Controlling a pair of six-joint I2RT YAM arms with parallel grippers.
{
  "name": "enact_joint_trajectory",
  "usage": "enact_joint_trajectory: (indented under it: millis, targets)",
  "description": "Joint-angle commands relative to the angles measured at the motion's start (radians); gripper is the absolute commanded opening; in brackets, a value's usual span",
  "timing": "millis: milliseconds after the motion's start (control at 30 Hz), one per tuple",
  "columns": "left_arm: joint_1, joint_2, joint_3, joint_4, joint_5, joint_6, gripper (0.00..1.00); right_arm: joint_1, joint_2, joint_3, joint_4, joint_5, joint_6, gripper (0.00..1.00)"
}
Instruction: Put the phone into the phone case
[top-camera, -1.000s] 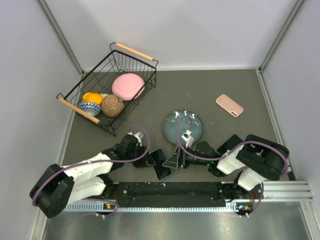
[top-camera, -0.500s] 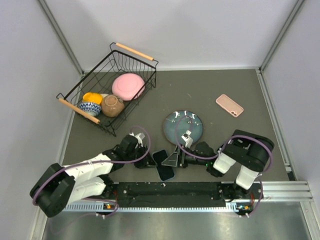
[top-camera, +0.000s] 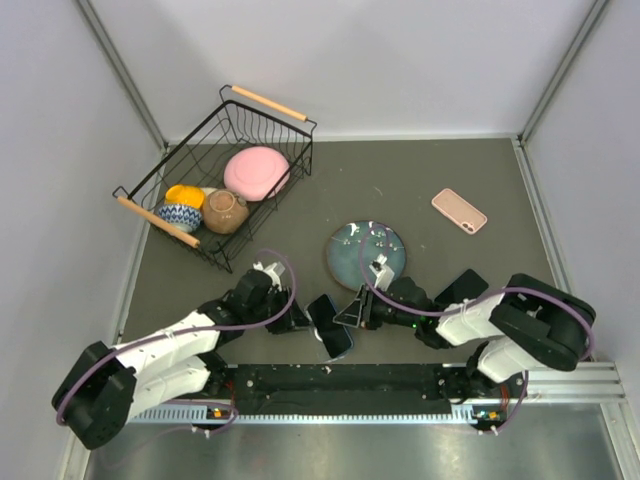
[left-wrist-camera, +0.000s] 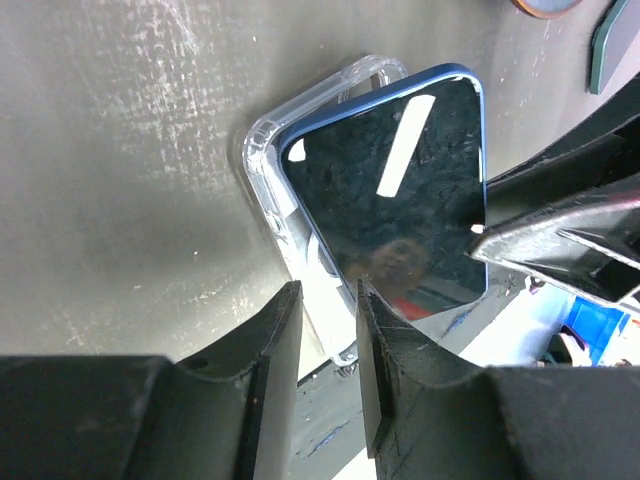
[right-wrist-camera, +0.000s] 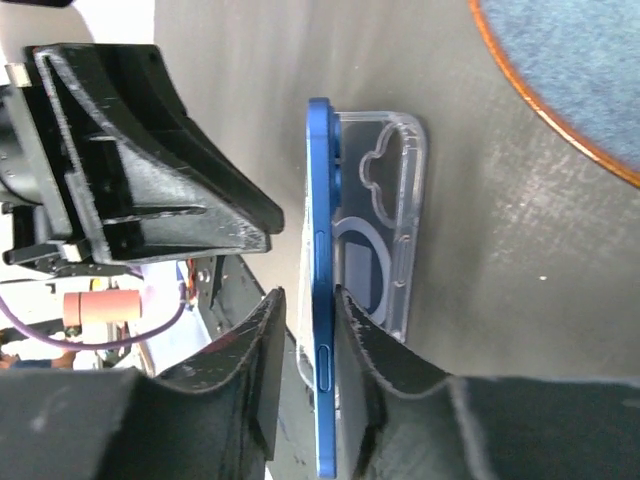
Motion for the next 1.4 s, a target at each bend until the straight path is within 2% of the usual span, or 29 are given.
enact_joint_trajectory:
  millis: [0, 100, 167, 300, 400, 433, 467, 533, 867, 1033, 1367]
  targets:
    - [-0.005, -0.026, 0.04, -0.029, -0.036, 0.015, 0.34, -0.008, 0.043, 0.025, 0.055, 0.039, 0.006, 0.22]
    - [-0.005, -0.033, 0.038, -0.042, -0.054, 0.018, 0.35, -0.008, 0.081, 0.028, 0.083, 0.042, 0.021, 0.11]
    - [-0.005, -0.042, 0.04, -0.065, -0.074, 0.015, 0.35, -0.009, 0.096, 0.033, 0.08, 0.047, 0.029, 0.0]
    - [-0.006, -0.071, 0.052, -0.118, -0.118, 0.016, 0.33, -0.008, 0.083, 0.017, 0.083, 0.086, 0.043, 0.0]
    - [-0.005, -0.073, 0.046, -0.119, -0.112, 0.012, 0.22, -0.008, 0.048, -0.009, 0.072, 0.132, 0.057, 0.0]
    - [-0.005, -0.063, 0.044, -0.118, -0.112, 0.009, 0.18, -0.008, 0.038, -0.015, 0.069, 0.143, 0.061, 0.0]
    - [-0.005, -0.059, 0.038, -0.119, -0.114, 0.006, 0.08, -0.008, 0.031, -0.021, 0.06, 0.151, 0.061, 0.0]
    - [-0.005, -0.037, 0.034, -0.116, -0.114, 0.006, 0.0, -0.008, 0.02, -0.023, 0.052, 0.163, 0.063, 0.0]
    - [-0.029, 0.046, -0.022, 0.04, -0.053, -0.043, 0.0, -0.003, 0.052, -0.046, 0.11, 0.185, 0.089, 0.0]
    - [-0.089, 0.059, -0.058, 0.126, -0.042, -0.109, 0.0, 0.001, 0.061, -0.056, 0.135, 0.197, 0.1, 0.0]
    - [-0.209, 0.075, -0.06, 0.185, -0.091, -0.183, 0.0, 0.043, 0.061, -0.047, 0.121, 0.224, 0.109, 0.0]
